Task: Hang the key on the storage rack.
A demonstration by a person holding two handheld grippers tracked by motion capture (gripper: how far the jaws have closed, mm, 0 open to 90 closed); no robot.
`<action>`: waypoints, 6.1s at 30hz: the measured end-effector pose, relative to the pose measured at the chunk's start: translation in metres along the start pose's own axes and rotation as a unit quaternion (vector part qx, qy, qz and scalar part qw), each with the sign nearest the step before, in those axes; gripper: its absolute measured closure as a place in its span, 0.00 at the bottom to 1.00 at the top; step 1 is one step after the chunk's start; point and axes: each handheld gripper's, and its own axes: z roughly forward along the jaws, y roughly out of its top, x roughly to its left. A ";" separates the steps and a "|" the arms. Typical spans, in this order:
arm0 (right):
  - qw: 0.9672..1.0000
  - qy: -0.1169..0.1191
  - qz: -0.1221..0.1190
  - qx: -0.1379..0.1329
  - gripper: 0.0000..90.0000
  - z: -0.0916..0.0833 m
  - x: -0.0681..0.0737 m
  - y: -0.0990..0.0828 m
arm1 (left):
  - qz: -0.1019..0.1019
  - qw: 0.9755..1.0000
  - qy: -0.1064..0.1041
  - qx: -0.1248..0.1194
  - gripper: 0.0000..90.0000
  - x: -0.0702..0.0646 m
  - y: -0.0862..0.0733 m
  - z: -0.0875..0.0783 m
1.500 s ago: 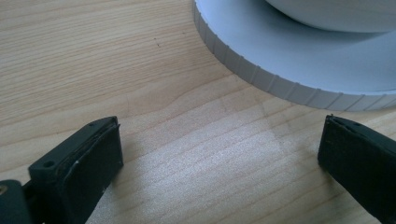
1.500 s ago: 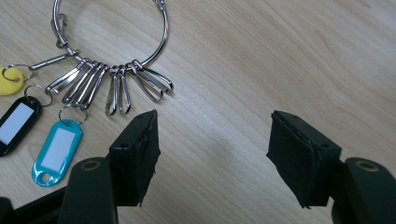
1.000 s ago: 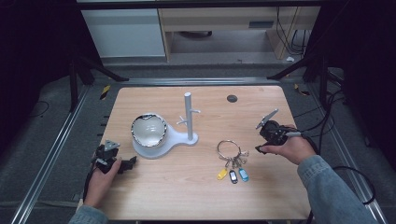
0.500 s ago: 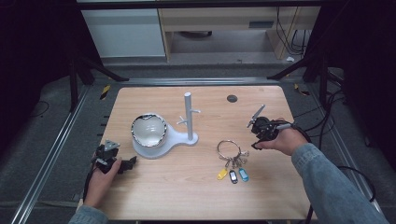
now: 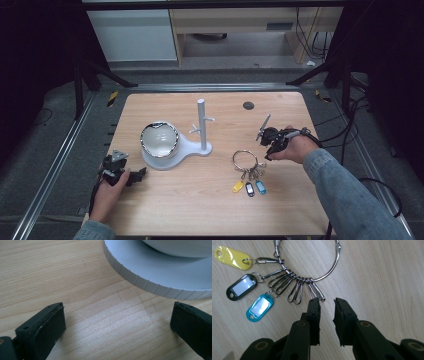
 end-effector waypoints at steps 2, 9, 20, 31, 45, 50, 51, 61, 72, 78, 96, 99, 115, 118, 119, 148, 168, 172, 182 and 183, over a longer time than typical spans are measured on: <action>1.000 0.004 -0.007 0.005 0.86 0.005 0.000 0.000 | 0.000 1.000 0.000 0.000 0.00 0.000 0.000 0.000; 0.999 0.018 -0.024 0.021 0.91 0.022 0.004 0.000 | 0.000 1.000 0.000 0.000 0.00 0.000 0.000 0.000; 0.999 0.020 -0.033 0.028 0.87 0.033 0.005 -0.001 | 0.000 1.000 0.000 0.000 0.00 0.000 0.000 0.000; 0.998 0.021 -0.040 0.041 0.83 0.044 0.004 0.001 | 0.001 1.000 -0.001 0.000 0.00 0.000 0.000 0.000; 0.997 0.032 -0.056 0.041 0.90 0.046 0.012 0.008 | 0.001 1.000 -0.001 0.000 0.00 0.000 0.000 0.000; 0.997 0.033 -0.055 0.042 0.90 0.047 0.013 0.010 | 0.001 1.000 -0.001 0.000 0.00 0.000 0.000 0.000; 0.997 0.034 -0.055 0.044 0.90 0.048 0.013 0.011 | 0.001 1.000 -0.001 0.000 0.00 0.000 0.000 0.000; 0.997 0.037 -0.052 0.049 0.91 0.051 0.013 0.011 | 0.001 1.000 -0.001 0.000 0.00 0.000 0.000 0.000; 0.997 0.045 -0.044 0.054 0.98 0.052 0.012 0.013 | 0.001 1.000 -0.001 0.000 0.00 0.000 0.000 0.000; 0.997 0.042 -0.045 0.056 0.98 0.048 0.013 0.013 | 0.001 1.000 -0.001 0.000 0.00 0.000 0.000 0.000; 0.998 0.031 -0.047 0.039 0.98 0.021 0.011 0.006 | 0.001 1.000 -0.001 0.000 0.00 0.000 0.000 0.000; 0.998 0.031 -0.046 0.040 0.98 0.018 0.011 0.005 | 0.001 1.000 -0.001 0.000 0.00 0.000 0.000 0.000; 0.998 0.008 -0.052 0.039 0.98 -0.014 0.010 0.004 | 0.001 1.000 -0.001 0.000 0.00 0.000 0.000 0.000; 0.998 0.007 -0.055 0.034 0.98 -0.021 0.010 0.005 | 0.001 1.000 -0.001 0.000 0.00 0.000 0.000 0.000; 0.998 0.007 -0.055 0.033 0.98 -0.024 0.011 0.006 | 0.001 1.000 -0.001 0.000 0.00 0.000 0.000 0.000; 0.998 -0.015 -0.059 -0.016 0.99 -0.091 0.003 0.031 | 0.001 1.000 -0.001 0.000 0.00 0.000 0.000 0.000; 0.996 -0.051 -0.068 -0.025 0.99 -0.129 0.007 0.049 | 0.001 1.000 -0.001 0.000 0.00 0.000 0.000 0.000; 0.995 -0.055 -0.072 -0.030 0.99 -0.137 0.008 0.056 | 0.001 1.000 -0.001 0.000 0.00 0.000 0.000 0.000; 0.994 -0.065 -0.081 -0.042 0.99 -0.150 0.010 0.073 | 0.001 1.000 -0.001 0.000 0.00 0.000 0.000 0.000; 0.994 -0.065 -0.081 -0.041 0.99 -0.150 0.010 0.075 | 0.001 1.000 -0.001 0.000 0.00 0.000 0.000 0.000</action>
